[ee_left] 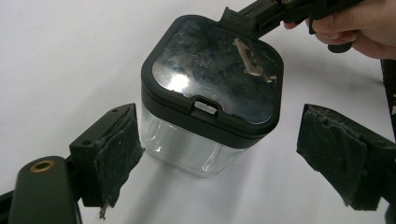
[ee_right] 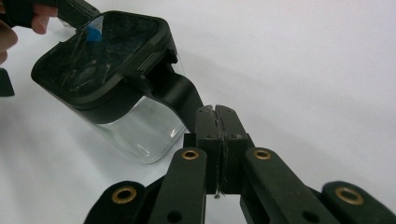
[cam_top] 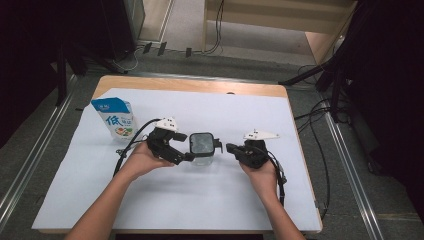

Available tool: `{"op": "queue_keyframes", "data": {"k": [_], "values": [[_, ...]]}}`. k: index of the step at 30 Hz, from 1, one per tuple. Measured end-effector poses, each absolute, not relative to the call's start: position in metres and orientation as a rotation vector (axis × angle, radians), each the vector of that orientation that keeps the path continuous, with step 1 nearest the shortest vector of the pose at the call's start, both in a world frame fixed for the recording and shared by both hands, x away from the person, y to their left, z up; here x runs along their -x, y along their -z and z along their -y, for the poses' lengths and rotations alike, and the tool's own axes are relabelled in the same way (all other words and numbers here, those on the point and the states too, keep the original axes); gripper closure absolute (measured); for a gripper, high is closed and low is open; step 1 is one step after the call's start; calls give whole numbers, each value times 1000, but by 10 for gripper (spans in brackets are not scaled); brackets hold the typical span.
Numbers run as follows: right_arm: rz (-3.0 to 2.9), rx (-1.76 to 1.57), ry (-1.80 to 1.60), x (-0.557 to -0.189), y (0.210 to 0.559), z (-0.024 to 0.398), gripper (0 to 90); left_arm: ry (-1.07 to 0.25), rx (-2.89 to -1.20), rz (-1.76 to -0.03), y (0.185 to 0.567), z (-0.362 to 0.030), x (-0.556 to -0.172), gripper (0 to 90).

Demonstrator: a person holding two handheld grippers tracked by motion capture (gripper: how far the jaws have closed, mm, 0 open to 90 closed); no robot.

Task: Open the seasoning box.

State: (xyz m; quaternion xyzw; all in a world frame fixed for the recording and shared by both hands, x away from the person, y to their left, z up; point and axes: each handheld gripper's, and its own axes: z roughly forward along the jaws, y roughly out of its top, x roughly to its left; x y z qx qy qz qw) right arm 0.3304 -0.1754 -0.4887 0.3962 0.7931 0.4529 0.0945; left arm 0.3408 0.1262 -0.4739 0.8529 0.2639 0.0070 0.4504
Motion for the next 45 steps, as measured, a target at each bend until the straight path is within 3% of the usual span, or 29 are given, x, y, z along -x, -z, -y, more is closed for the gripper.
{"op": "queue_keyframes", "data": {"k": [19,45], "values": [[-2364,-1189,-1319,-328,494,167,899,-6,-2139,-644,496,-112,-349,138],[-2359,-1187,-1316,-328,496,165,900,-50,-2124,-629,487,-115,-345,161]]}}
